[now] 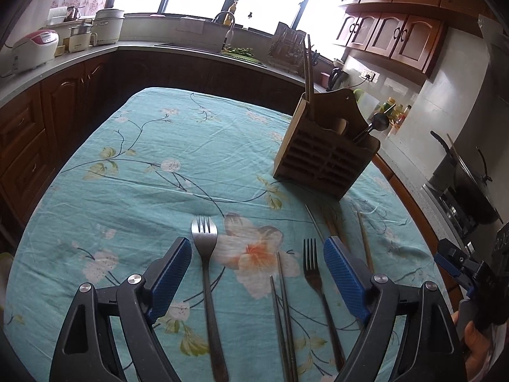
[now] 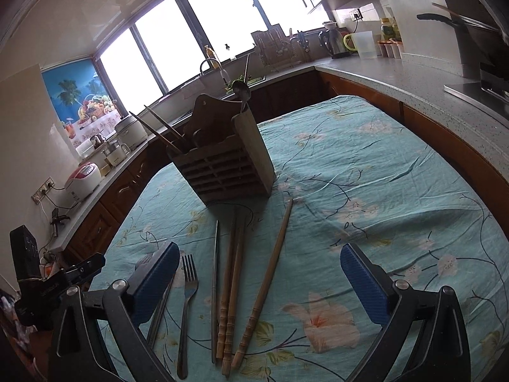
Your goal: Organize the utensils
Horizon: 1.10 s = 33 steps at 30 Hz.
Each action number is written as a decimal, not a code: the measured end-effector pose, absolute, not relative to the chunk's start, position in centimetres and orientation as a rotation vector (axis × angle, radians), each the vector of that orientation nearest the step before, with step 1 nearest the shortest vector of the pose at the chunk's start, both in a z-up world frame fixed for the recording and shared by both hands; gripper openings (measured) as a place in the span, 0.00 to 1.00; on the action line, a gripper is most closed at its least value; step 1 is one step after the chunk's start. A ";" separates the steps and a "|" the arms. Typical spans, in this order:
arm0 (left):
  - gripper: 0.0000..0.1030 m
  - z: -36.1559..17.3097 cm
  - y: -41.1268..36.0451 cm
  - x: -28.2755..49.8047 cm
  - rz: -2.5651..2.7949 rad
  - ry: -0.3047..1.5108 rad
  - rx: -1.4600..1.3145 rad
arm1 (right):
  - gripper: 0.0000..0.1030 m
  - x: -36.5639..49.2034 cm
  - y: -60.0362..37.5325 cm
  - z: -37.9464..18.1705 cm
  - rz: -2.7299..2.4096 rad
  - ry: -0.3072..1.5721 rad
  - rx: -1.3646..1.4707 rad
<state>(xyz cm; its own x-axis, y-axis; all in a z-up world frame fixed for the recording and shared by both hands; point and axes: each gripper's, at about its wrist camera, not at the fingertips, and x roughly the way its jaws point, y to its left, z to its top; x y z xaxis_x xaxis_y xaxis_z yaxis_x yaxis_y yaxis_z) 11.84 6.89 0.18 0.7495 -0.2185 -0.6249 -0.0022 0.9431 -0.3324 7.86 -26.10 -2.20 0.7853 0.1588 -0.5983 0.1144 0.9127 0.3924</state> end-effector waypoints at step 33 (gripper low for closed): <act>0.81 -1.4 0.1 18.2 -0.229 0.842 -0.188 | 0.68 13.8 -26.4 -5.7 0.016 0.806 0.378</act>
<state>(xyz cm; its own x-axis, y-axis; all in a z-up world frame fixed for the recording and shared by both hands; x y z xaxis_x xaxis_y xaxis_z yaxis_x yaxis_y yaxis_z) 18.17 0.14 -1.36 0.6436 -0.2744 -0.7145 0.1260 0.9588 -0.2547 13.77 -26.39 -5.71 0.6958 0.1565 -0.7010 0.1285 0.9331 0.3359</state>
